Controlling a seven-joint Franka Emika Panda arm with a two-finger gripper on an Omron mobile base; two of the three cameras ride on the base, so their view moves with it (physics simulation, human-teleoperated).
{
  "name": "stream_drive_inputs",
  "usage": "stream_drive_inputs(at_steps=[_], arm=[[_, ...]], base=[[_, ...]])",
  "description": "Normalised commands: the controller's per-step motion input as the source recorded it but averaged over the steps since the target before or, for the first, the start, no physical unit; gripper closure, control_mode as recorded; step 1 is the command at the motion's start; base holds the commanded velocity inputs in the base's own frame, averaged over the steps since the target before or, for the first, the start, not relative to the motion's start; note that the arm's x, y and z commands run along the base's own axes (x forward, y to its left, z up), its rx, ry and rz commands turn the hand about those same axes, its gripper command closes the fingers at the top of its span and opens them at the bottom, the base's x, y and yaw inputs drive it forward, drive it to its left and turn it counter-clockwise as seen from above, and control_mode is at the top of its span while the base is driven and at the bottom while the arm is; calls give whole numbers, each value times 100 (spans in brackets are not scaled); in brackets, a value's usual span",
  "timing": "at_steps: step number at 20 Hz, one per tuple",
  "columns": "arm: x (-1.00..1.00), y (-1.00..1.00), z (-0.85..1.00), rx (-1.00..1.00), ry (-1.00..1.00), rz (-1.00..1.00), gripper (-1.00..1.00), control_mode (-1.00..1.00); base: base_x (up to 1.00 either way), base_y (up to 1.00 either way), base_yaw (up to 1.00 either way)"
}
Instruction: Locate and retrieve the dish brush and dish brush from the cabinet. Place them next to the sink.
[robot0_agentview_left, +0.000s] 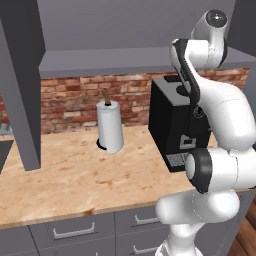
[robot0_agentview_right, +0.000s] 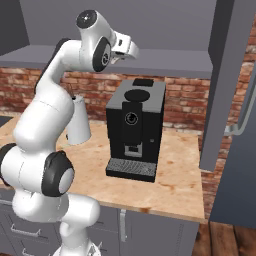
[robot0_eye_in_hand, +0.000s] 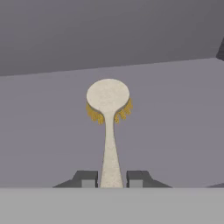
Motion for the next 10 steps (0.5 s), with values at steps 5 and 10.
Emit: stream_drive_inputs(at_steps=[5, 10], arm=[[-100, 4, 0, 8, -2, -7, 100, -100], [-100, 22, 7, 5, -8, -1, 100, -100]], base=[[0, 0, 0], [0, 0, 0]])
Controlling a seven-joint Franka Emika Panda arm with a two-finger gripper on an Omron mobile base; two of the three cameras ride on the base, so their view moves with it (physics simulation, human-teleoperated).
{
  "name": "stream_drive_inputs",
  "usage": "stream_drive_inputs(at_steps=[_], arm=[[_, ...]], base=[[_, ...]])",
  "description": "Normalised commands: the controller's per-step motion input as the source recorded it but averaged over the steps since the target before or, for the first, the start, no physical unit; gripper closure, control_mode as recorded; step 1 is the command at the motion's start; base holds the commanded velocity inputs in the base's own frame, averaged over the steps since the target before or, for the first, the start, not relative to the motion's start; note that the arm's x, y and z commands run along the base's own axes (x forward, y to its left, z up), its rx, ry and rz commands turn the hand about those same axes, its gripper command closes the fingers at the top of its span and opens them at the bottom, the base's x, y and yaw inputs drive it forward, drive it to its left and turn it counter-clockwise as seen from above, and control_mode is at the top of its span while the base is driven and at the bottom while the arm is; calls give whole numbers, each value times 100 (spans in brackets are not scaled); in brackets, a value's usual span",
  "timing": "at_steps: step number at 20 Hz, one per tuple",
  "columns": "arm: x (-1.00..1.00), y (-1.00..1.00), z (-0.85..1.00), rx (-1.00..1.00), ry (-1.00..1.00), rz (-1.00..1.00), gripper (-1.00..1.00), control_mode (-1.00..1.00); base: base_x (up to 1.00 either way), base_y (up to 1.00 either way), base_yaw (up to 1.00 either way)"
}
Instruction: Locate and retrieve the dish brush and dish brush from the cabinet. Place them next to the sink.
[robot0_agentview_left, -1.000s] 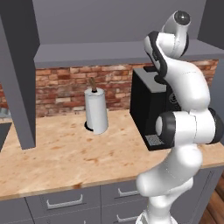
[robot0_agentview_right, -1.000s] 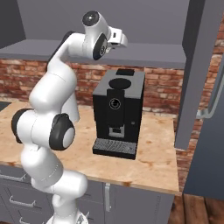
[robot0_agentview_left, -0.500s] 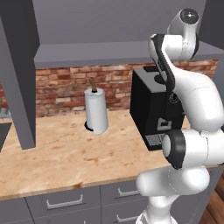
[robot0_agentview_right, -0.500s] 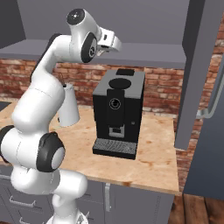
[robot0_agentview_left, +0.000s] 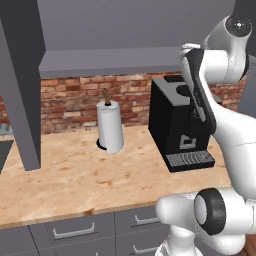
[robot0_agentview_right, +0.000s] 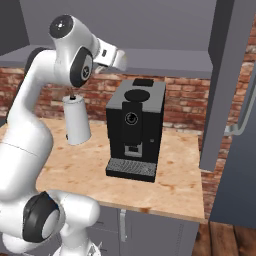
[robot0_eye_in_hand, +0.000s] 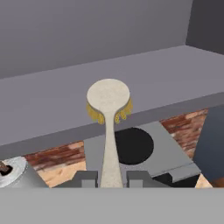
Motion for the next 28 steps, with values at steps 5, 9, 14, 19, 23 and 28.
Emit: stream_drive_inputs(at_steps=[5, 9, 14, 19, 23, 28], arm=[[-100, 23, 4, 3, -10, 0, 100, -100], [-100, 12, 0, 0, -6, 6, 100, -100], [-100, 21, 0, -8, 0, 13, 100, -100], [-100, 28, 3, -4, 0, 10, 100, -100], [-95, 28, 9, -8, 3, 8, 100, -100], [-68, 4, -2, -14, 7, -1, 100, -100]], base=[[0, 0, 0], [0, 0, 0], [0, 0, 0], [0, 0, 0], [0, 0, 0], [0, 0, 0]])
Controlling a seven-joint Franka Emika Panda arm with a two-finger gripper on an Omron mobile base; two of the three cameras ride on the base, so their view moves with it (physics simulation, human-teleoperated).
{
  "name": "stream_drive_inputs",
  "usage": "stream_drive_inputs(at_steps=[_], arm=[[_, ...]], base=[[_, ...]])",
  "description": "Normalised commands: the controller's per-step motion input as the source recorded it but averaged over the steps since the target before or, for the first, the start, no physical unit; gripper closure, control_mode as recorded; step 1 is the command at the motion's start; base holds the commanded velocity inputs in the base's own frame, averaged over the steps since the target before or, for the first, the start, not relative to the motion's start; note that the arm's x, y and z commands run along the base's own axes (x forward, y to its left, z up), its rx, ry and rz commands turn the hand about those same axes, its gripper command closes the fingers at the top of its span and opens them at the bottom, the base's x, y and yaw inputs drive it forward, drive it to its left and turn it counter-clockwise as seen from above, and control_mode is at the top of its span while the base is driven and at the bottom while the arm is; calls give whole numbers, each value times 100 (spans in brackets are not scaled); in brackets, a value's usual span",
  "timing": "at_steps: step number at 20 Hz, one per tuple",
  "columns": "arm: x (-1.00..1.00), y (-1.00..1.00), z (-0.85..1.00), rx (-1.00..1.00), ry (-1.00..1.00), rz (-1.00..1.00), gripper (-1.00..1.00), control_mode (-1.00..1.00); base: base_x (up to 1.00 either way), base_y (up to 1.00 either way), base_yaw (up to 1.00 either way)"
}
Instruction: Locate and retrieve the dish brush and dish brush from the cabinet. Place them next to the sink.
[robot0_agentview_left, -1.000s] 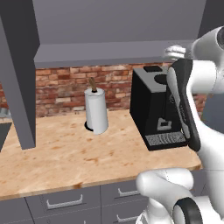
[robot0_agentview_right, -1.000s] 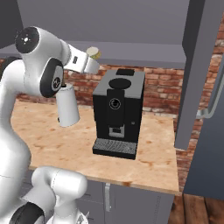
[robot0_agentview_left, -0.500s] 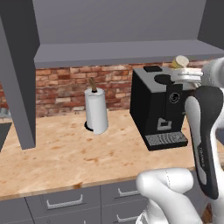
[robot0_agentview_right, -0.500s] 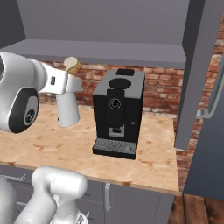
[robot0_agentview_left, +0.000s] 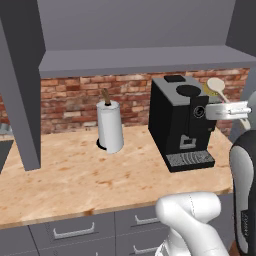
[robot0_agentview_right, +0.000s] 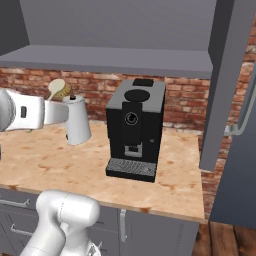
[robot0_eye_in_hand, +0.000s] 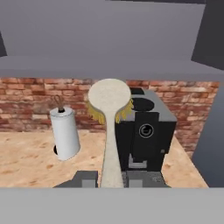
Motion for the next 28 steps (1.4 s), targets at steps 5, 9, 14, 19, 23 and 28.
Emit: stream_drive_inputs(at_steps=[5, 9, 14, 19, 23, 28], arm=[[-65, 0, -15, -13, 6, -4, 100, -100], [-55, 0, -13, -2, 2, -1, 100, -100], [-10, 0, -5, 0, 0, 0, 100, -100], [0, 0, 0, 0, 0, 0, 100, -100], [-13, -1, -2, 0, 0, 0, 100, -100], [-6, 0, -1, 0, 0, 0, 100, 100]], base=[[0, 0, 0], [0, 0, 0], [0, 0, 0], [0, 0, 0], [0, 0, 0], [-32, -4, 0]])
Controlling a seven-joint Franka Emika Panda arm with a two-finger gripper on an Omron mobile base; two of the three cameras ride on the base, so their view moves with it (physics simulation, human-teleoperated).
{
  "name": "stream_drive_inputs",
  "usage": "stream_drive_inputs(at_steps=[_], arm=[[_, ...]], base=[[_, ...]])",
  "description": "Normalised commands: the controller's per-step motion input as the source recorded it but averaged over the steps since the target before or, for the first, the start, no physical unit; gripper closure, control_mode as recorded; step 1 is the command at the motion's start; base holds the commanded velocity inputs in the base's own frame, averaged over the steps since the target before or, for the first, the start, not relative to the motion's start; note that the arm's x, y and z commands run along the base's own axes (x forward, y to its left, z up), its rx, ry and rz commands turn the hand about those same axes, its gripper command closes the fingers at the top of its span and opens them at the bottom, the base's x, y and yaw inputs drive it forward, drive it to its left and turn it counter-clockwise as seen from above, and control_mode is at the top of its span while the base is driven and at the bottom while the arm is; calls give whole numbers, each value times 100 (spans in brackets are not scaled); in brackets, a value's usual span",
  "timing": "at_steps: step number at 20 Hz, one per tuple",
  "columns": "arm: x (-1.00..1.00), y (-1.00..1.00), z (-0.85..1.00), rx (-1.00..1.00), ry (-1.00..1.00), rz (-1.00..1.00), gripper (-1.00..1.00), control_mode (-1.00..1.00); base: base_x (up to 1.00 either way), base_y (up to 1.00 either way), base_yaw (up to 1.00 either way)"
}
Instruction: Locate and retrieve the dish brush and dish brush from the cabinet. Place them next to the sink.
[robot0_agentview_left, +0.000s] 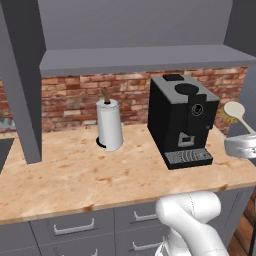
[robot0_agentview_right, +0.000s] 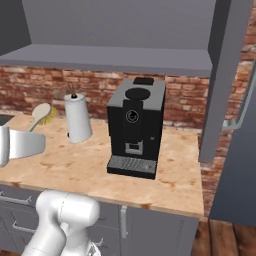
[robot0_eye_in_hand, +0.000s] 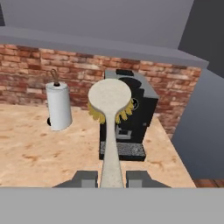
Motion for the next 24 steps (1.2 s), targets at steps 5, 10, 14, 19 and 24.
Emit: stream_drive_inputs(at_steps=[5, 10, 14, 19, 24], arm=[[0, 0, 0, 0, 0, 0, 100, 100], [0, 0, 0, 0, 0, 0, 100, 100], [0, 0, 0, 0, 0, 0, 100, 100], [0, 0, 0, 0, 0, 0, 100, 100], [0, 0, 0, 0, 0, 0, 100, 100]], base=[[-59, -12, -2], [-53, -12, -8], [-47, -10, -13], [-27, -9, -16], [-3, -5, -44]])
